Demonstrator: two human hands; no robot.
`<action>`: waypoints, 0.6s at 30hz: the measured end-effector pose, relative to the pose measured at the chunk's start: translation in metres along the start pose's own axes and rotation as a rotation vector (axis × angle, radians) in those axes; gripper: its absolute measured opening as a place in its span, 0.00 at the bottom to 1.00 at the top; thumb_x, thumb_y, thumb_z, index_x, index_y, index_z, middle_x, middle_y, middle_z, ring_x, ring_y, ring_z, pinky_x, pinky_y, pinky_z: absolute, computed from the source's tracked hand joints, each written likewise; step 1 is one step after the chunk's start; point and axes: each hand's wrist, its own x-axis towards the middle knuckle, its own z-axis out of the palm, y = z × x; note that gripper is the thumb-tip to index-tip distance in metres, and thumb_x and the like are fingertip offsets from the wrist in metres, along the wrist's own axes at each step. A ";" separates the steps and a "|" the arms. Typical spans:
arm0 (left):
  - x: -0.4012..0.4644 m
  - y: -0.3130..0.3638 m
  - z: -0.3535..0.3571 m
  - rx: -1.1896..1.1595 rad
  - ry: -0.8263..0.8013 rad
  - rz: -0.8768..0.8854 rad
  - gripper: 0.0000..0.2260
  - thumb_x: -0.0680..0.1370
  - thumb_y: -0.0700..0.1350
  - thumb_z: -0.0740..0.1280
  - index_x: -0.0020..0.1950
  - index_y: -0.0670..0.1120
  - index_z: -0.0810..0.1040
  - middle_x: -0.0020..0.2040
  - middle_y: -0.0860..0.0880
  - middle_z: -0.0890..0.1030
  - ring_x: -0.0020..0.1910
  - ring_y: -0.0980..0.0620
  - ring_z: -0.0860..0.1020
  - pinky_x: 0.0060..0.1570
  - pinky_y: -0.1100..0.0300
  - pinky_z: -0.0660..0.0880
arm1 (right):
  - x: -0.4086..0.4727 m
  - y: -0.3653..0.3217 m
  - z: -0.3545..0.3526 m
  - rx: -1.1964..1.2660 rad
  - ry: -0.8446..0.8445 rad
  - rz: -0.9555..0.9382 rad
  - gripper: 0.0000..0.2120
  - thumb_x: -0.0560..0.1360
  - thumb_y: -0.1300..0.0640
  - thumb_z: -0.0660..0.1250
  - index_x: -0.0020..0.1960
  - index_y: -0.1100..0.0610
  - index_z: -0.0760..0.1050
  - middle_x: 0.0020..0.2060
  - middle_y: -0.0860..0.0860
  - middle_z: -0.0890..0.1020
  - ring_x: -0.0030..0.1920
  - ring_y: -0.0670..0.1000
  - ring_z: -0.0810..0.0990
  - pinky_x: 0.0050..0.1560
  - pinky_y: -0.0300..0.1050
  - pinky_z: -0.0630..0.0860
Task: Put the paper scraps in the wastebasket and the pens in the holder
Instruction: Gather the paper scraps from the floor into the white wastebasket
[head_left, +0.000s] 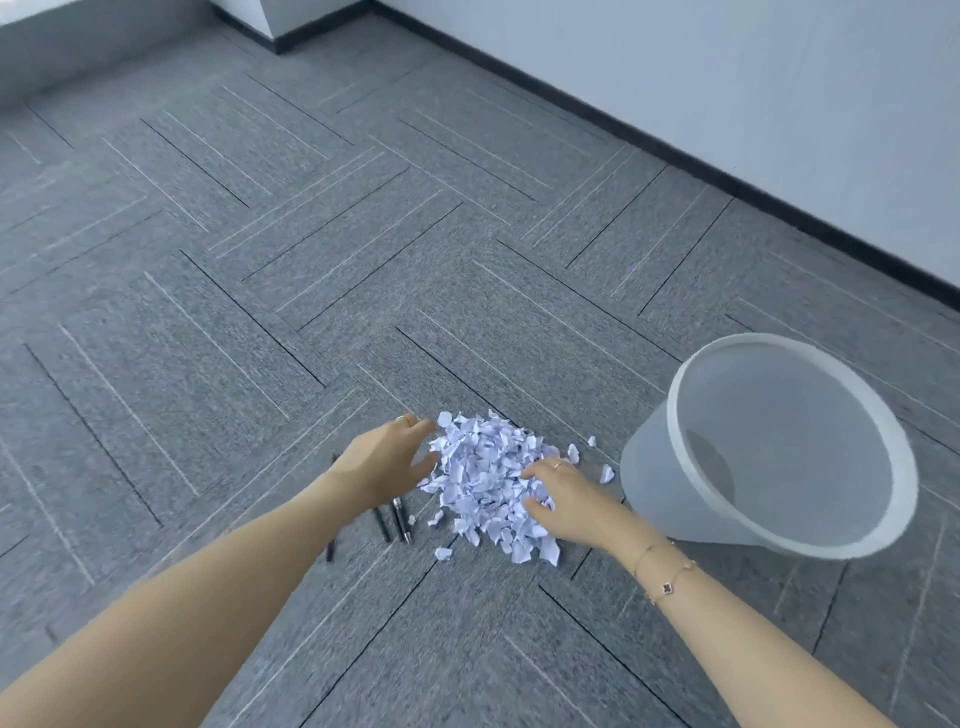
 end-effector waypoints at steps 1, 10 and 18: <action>0.009 -0.004 0.019 0.017 -0.005 0.003 0.18 0.79 0.53 0.57 0.67 0.48 0.66 0.61 0.47 0.75 0.45 0.51 0.79 0.45 0.54 0.80 | 0.011 0.011 0.011 -0.022 -0.003 -0.008 0.20 0.78 0.49 0.57 0.68 0.53 0.63 0.67 0.52 0.66 0.66 0.52 0.66 0.59 0.48 0.67; 0.046 -0.009 0.136 -0.035 -0.016 0.030 0.24 0.80 0.50 0.55 0.75 0.48 0.53 0.71 0.45 0.64 0.62 0.49 0.72 0.61 0.54 0.73 | 0.065 0.079 0.080 -0.019 0.196 0.006 0.20 0.79 0.49 0.57 0.67 0.57 0.64 0.71 0.54 0.61 0.69 0.54 0.63 0.64 0.51 0.68; 0.061 -0.004 0.199 0.085 0.044 0.080 0.24 0.80 0.51 0.55 0.75 0.51 0.52 0.77 0.46 0.45 0.76 0.44 0.48 0.72 0.48 0.49 | 0.079 0.109 0.122 -0.016 0.316 0.017 0.28 0.79 0.43 0.52 0.74 0.54 0.51 0.76 0.55 0.47 0.75 0.56 0.48 0.73 0.54 0.55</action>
